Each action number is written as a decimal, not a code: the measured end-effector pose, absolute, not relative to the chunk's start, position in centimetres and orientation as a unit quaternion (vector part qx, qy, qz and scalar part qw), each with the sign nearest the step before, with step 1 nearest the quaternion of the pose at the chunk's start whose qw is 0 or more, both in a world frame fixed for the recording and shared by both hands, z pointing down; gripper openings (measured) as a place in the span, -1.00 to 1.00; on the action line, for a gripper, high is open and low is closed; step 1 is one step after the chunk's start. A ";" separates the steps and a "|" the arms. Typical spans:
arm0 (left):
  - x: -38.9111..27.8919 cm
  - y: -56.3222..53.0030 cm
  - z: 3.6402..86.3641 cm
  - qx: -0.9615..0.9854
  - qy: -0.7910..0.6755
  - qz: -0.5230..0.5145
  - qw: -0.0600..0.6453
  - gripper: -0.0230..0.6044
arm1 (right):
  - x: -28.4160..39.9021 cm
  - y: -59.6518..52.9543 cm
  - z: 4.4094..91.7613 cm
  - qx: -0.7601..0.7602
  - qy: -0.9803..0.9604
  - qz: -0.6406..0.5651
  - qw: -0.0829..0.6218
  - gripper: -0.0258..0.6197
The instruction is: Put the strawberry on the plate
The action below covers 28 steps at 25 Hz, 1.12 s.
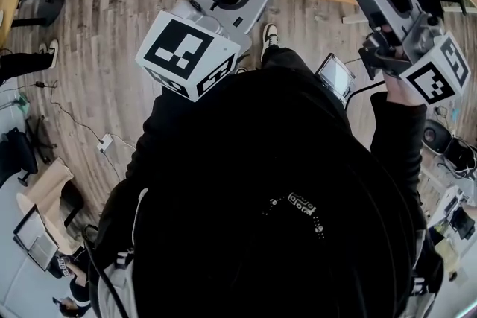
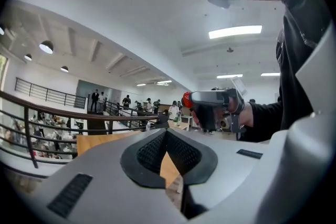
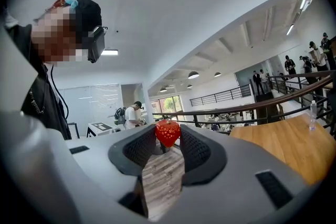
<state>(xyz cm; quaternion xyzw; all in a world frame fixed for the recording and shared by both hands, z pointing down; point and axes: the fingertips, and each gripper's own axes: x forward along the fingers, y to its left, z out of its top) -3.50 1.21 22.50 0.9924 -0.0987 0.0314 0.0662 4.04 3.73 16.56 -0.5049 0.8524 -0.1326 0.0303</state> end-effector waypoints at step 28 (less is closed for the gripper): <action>13.3 -6.2 25.1 0.991 -0.077 0.112 0.016 -0.91 | 21.3 -4.8 21.5 -0.507 0.839 -0.175 0.087 -0.44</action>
